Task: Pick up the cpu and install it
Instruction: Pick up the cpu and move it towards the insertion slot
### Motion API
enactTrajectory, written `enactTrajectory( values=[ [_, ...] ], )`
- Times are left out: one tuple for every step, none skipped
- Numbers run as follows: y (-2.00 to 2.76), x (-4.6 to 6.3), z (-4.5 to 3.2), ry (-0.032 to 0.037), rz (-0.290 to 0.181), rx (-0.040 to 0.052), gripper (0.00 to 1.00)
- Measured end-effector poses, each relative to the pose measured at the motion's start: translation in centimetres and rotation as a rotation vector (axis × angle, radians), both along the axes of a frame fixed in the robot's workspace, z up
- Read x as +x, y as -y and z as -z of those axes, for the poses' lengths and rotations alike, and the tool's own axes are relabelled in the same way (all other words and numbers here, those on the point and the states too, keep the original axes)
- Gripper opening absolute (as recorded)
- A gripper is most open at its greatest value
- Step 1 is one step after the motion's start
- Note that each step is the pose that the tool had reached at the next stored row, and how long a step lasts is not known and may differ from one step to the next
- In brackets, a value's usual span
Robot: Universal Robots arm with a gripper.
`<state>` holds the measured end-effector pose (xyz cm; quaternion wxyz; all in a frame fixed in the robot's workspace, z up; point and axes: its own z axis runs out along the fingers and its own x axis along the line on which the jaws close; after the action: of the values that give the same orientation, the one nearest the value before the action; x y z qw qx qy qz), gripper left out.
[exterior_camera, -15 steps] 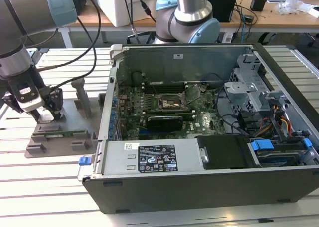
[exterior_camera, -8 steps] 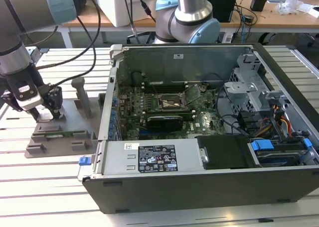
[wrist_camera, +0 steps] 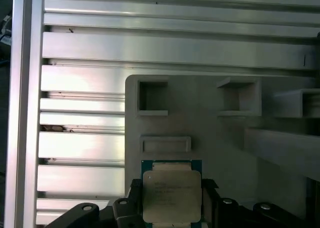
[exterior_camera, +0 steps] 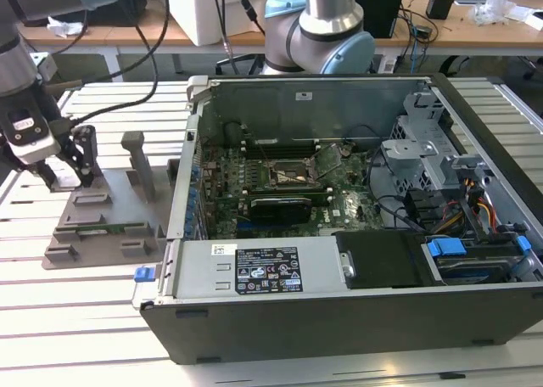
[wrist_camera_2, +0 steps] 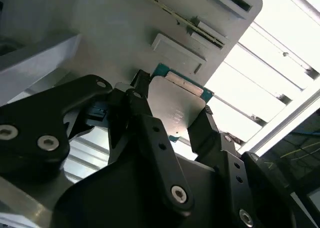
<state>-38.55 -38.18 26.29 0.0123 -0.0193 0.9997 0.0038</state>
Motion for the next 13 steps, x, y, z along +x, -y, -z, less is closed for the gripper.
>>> enactTrajectory(
  values=[
    [0.0,0.0,-0.32,0.0,0.0,0.0001,0.55],
    [0.0,0.0,-0.66,0.0001,0.0,0.0001,0.55],
    [0.0,0.0,-0.93,0.0001,0.0,0.0,0.55],
    [0.0,0.0,-1.38,0.0001,0.0,0.0,0.55],
    [0.0,0.0,-1.82,0.0,0.0,0.0,0.55],
    [0.0,0.0,-2.12,0.0,0.0,0.0,0.55],
    [0.0,0.0,-2.34,0.0,0.0,0.0,0.55],
    [0.0,0.0,-2.89,0.0001,0.0,0.0,0.55],
    [0.0,0.0,-3.27,0.0,0.0,0.0,0.55],
    [0.0,0.0,-3.54,0.0,0.0,0.0,0.55],
    [0.0,0.0,-3.96,0.0001,0.0,0.0,0.55],
    [0.0,0.0,-4.48,0.0001,0.0,0.0,0.55],
    [0.0,0.0,-5.05,0.0,0.0,0.0,0.55]
  ],
)
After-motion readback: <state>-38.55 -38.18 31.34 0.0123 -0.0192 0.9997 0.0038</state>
